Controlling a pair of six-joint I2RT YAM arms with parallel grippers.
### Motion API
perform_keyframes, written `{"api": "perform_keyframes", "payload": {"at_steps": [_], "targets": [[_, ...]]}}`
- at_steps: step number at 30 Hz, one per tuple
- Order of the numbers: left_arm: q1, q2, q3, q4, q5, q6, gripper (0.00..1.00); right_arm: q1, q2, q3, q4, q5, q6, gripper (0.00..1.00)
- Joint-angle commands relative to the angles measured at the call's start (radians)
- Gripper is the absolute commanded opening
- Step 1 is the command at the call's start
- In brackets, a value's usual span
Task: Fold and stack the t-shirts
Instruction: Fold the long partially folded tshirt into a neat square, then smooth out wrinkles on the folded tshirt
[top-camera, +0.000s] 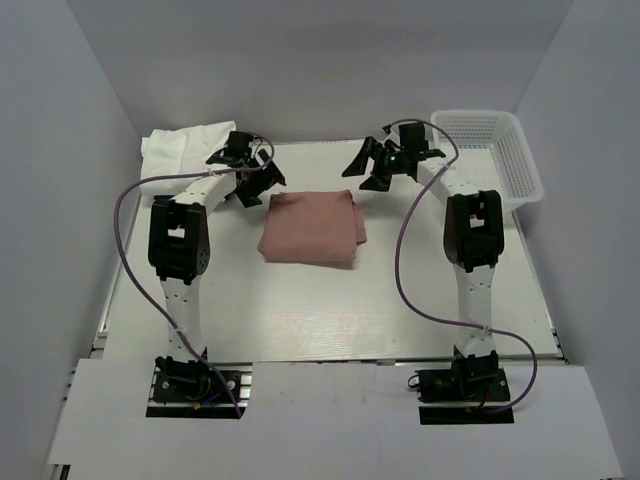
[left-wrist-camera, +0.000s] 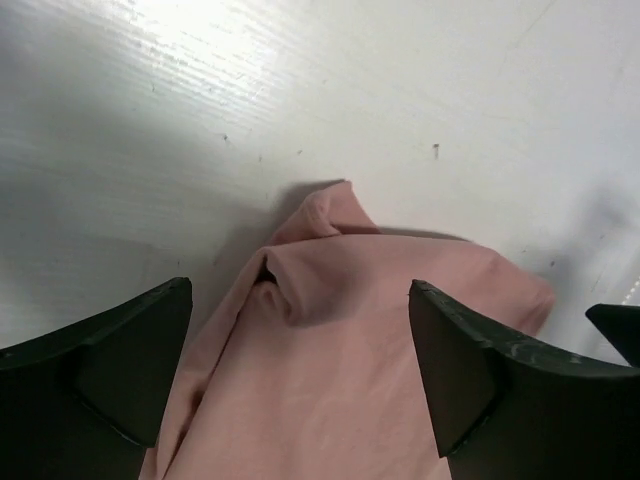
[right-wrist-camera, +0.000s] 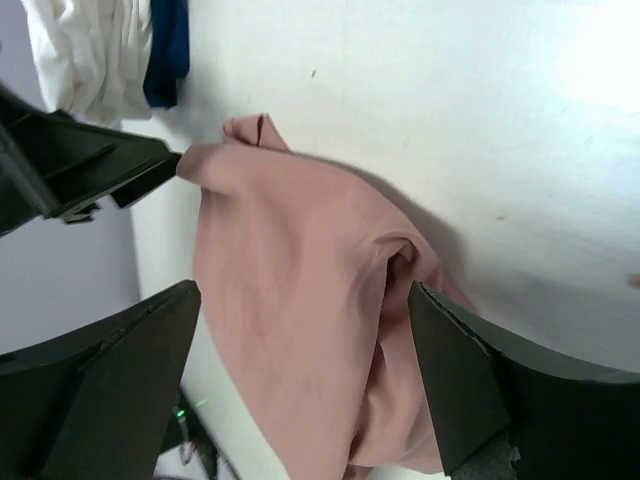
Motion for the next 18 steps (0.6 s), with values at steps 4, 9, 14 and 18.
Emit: {"api": "perform_keyframes", "payload": {"at_steps": [4,9,14,18], "targets": [[-0.013,-0.138,0.042,-0.021,0.010,0.073,1.00,0.014,-0.156,-0.002,-0.100,0.121,-0.136,0.90],[-0.033,-0.279,-0.182,0.106,0.128,0.072,1.00,0.103,-0.351,-0.237,-0.085,0.071,-0.208,0.90],[-0.085,-0.336,-0.351,0.226,0.206,0.021,1.00,0.170,-0.429,-0.449,0.060,0.017,-0.150,0.90],[-0.119,-0.267,-0.397,0.226,0.197,0.000,1.00,0.177,-0.350,-0.524,0.105,0.017,-0.116,0.90]]}}
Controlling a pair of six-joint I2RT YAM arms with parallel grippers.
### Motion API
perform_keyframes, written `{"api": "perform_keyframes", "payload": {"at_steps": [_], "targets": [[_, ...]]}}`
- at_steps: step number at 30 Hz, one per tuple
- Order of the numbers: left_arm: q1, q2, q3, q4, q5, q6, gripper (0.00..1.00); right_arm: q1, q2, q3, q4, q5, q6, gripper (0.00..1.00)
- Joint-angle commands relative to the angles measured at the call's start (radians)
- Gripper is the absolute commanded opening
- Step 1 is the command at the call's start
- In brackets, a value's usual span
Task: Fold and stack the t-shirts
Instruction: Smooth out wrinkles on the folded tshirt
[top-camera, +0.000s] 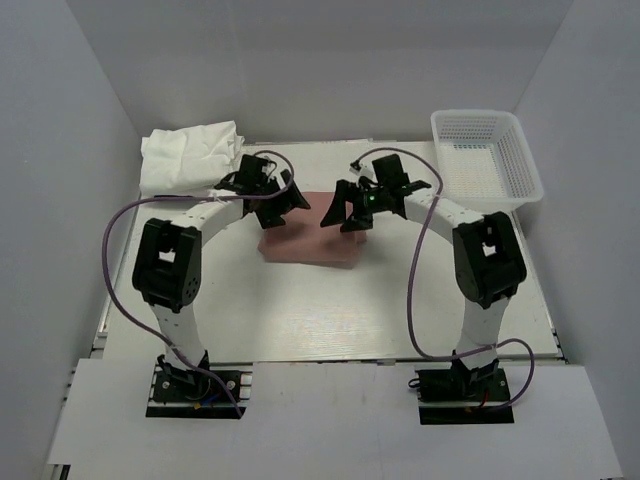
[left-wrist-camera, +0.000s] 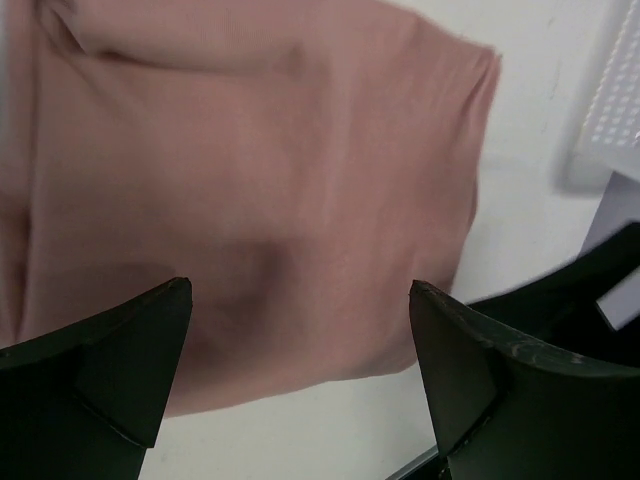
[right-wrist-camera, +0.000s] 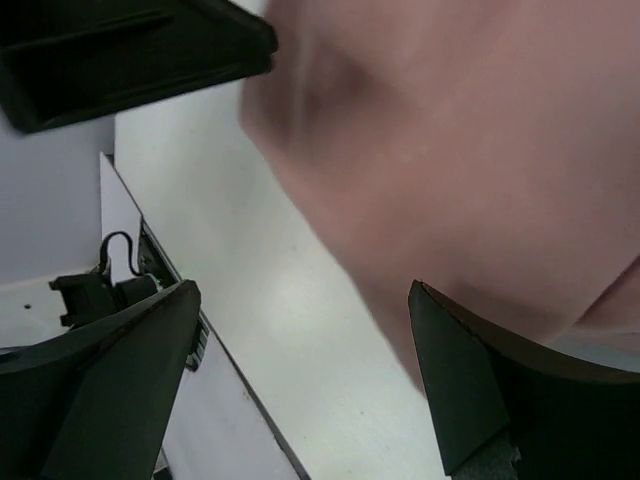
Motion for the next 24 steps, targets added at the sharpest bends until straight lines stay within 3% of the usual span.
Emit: {"api": "perform_keyframes", "payload": {"at_steps": [1,6,11,14,19,20,24], "targets": [[-0.027,0.030,-0.043,0.043,0.013,-0.029,1.00,-0.031,0.090,-0.046,0.069,-0.001,0.023,0.90],[-0.027,0.057,-0.091,-0.026,-0.042,-0.029,1.00,-0.034,0.146,-0.109,0.037,0.100,-0.013,0.90],[-0.047,-0.002,-0.292,0.035,0.002,-0.029,1.00,-0.024,0.128,-0.258,0.071,0.077,-0.008,0.90],[-0.085,-0.111,-0.437,0.058,0.019,-0.047,1.00,0.009,0.069,-0.379,0.066,0.085,-0.020,0.90],[-0.140,-0.396,-0.613,-0.034,0.010,-0.095,0.98,0.101,-0.191,-0.600,-0.005,0.148,-0.050,0.90],[-0.154,-0.518,-0.625,-0.052,-0.004,-0.095,1.00,0.111,-0.260,-0.618,-0.019,0.160,-0.052,0.90],[-0.154,-0.747,-0.625,-0.164,-0.094,-0.118,1.00,0.162,-0.428,-0.582,-0.134,0.241,-0.063,0.90]]}}
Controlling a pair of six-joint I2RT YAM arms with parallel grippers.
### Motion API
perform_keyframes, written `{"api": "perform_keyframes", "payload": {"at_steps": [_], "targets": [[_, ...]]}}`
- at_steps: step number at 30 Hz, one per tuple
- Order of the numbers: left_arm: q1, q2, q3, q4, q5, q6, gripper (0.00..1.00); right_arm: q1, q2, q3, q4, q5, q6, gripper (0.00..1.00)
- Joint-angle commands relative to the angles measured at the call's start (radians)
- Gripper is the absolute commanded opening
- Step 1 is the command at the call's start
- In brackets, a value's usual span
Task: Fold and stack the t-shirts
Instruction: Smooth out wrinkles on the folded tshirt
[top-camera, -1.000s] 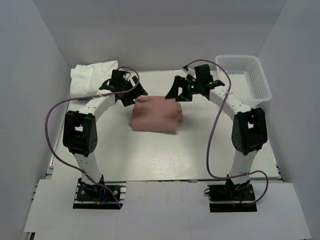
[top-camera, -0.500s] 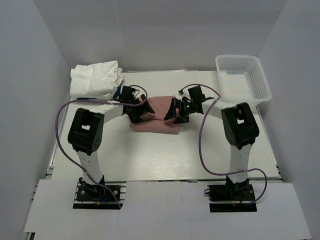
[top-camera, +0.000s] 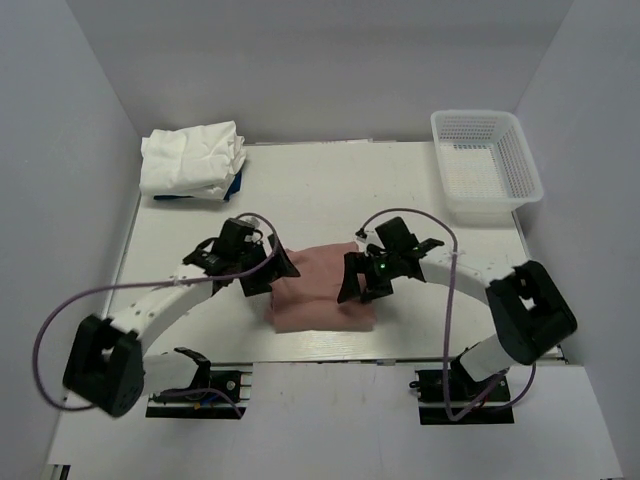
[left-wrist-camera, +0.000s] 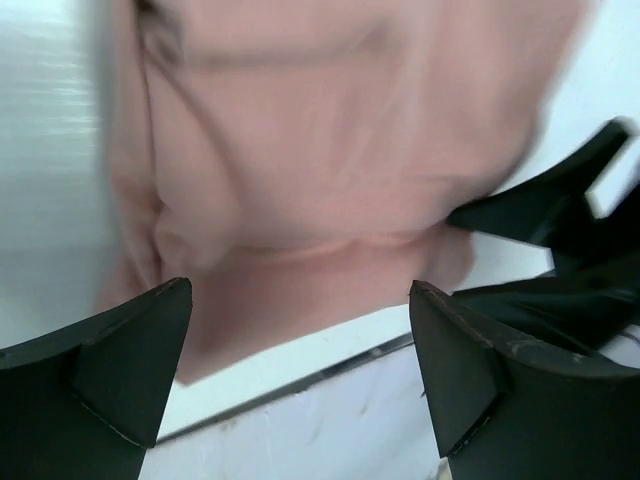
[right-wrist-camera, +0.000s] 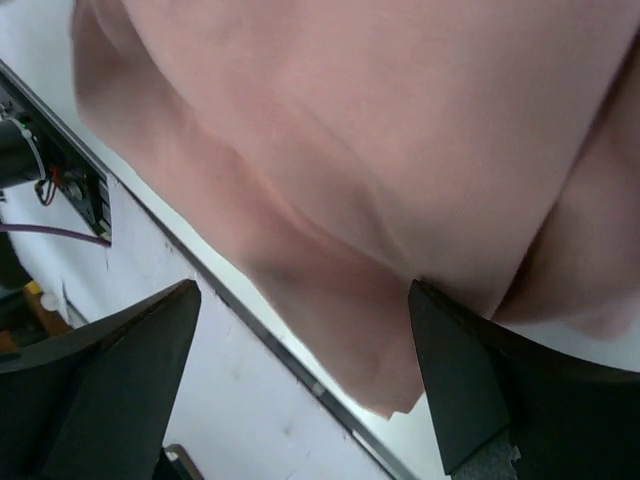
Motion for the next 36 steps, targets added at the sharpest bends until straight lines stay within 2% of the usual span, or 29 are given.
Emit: {"api": "perform_keyframes", "payload": {"at_steps": [1,6,10,14,18,21,22,24,25,29,30,31,32,33,36], "targets": [[0.007,-0.185,0.033,-0.115,-0.106,-0.023,1.00,0.008,-0.127,0.038,-0.169,0.126,-0.042,0.90],[0.007,-0.237,0.047,-0.157,-0.217,-0.059,1.00,0.016,-0.181,0.148,-0.267,0.256,-0.040,0.90],[0.007,-0.118,0.103,-0.175,-0.264,-0.042,1.00,0.019,-0.152,0.162,-0.298,0.394,-0.020,0.90],[0.007,0.013,0.160,-0.212,-0.324,-0.030,1.00,0.021,-0.082,0.179,-0.267,0.428,-0.011,0.90],[0.007,0.091,0.160,-0.113,-0.287,-0.020,0.98,0.024,0.016,0.231,-0.235,0.433,-0.025,0.90],[0.007,0.137,0.160,-0.081,-0.275,-0.020,0.95,0.024,0.049,0.251,-0.221,0.424,-0.028,0.80],[0.007,0.148,0.160,-0.080,-0.275,-0.020,0.89,0.022,0.067,0.265,-0.220,0.402,-0.029,0.66],[0.007,0.177,0.172,-0.071,-0.275,-0.020,0.84,0.025,0.072,0.265,-0.192,0.364,-0.017,0.51],[0.007,0.177,0.183,-0.071,-0.275,-0.020,0.80,0.027,0.069,0.267,-0.187,0.348,-0.010,0.37],[0.007,0.200,0.172,-0.050,-0.275,-0.030,0.76,0.028,0.055,0.271,-0.169,0.309,0.004,0.27],[0.007,0.200,0.159,-0.050,-0.275,-0.039,0.76,0.028,0.057,0.270,-0.164,0.298,0.003,0.27],[0.007,0.200,0.146,-0.035,-0.263,-0.039,0.74,0.025,0.055,0.267,-0.151,0.248,0.003,0.24],[0.007,0.200,0.146,-0.019,-0.263,-0.039,0.73,0.022,0.063,0.264,-0.143,0.227,0.000,0.15],[0.007,0.200,0.134,-0.019,-0.252,-0.049,0.73,0.019,0.069,0.258,-0.111,0.180,0.001,0.00],[0.007,0.200,0.105,0.004,-0.252,-0.062,0.72,0.017,0.054,0.248,-0.048,0.045,0.021,0.00]]}}
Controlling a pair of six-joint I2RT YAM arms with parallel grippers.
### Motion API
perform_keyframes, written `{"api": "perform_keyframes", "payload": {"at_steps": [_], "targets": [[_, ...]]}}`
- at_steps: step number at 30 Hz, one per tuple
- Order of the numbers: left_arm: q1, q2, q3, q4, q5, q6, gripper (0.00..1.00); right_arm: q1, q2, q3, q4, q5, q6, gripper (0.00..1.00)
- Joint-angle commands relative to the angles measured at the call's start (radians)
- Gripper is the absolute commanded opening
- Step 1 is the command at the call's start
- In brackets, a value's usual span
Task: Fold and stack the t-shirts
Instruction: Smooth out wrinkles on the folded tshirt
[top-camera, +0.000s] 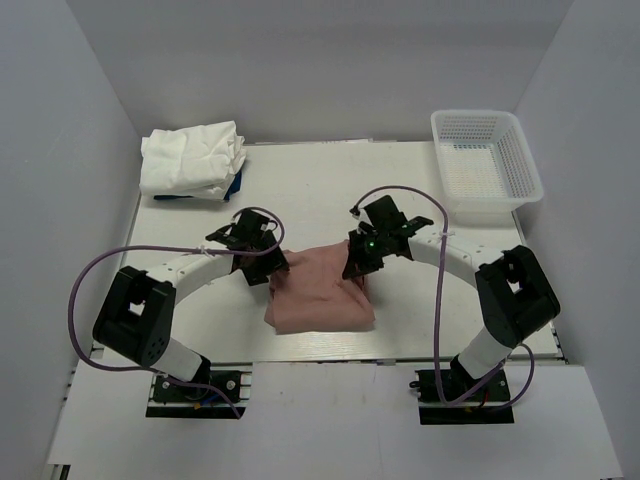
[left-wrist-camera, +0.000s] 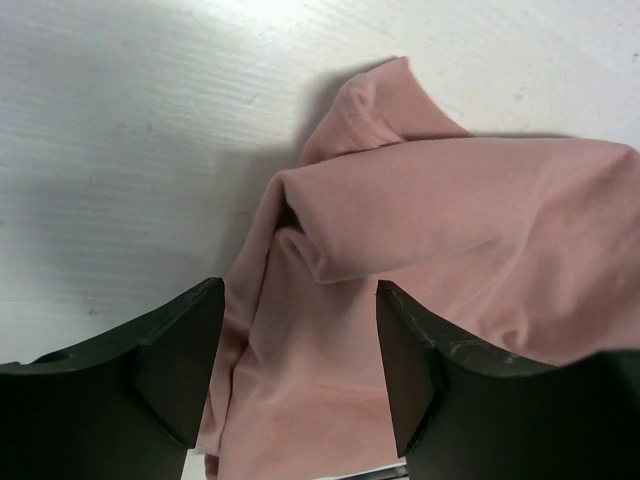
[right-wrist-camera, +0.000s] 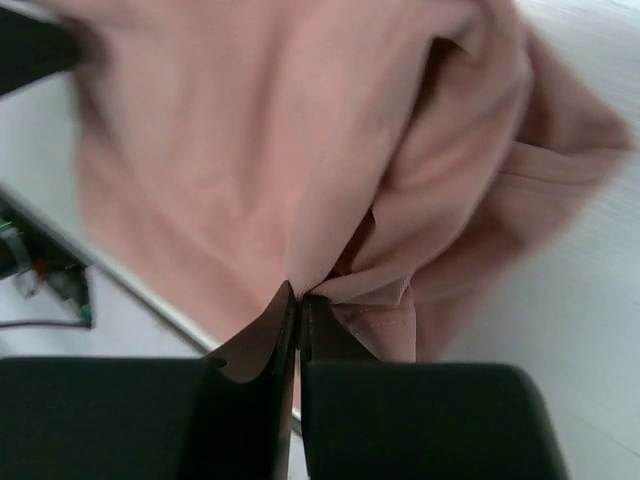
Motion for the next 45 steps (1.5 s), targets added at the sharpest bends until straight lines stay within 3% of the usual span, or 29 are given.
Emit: {"api": "perform_keyframes", "payload": {"at_steps": [1,9,20,23,30,35,36,38,39,45], "targets": [[0.002,-0.015,-0.024,0.037,0.013,-0.029,0.72,-0.004,-0.030,0.022,0.131,-0.189,0.023,0.00],[0.002,-0.045,-0.064,0.046,0.013,-0.051,0.71,-0.056,-0.115,-0.157,0.355,-0.339,0.150,0.00],[0.002,-0.016,-0.055,0.055,0.022,-0.051,0.67,-0.200,-0.093,-0.434,0.624,-0.356,0.190,0.00],[0.002,-0.016,-0.046,0.064,0.022,-0.051,0.64,-0.223,-0.069,-0.405,0.587,-0.338,0.129,0.27],[0.002,-0.005,-0.046,0.064,0.022,-0.051,0.63,-0.225,-0.169,-0.262,0.354,-0.224,-0.050,0.60],[0.002,-0.005,-0.028,0.064,0.022,-0.051,0.63,-0.206,-0.260,-0.267,0.233,-0.160,-0.157,0.66],[0.002,-0.005,-0.028,0.064,0.022,-0.051,0.63,-0.205,-0.266,-0.283,0.219,-0.149,-0.167,0.74],[0.002,-0.005,-0.028,0.064,0.022,-0.051,0.63,-0.187,-0.267,-0.297,0.211,-0.148,-0.201,0.74],[0.002,-0.005,-0.028,0.064,0.022,-0.051,0.63,-0.182,-0.270,-0.300,0.211,-0.146,-0.207,0.89],[0.002,-0.005,-0.028,0.064,0.031,-0.051,0.62,-0.113,-0.214,-0.296,0.230,-0.148,-0.221,0.89]]}}
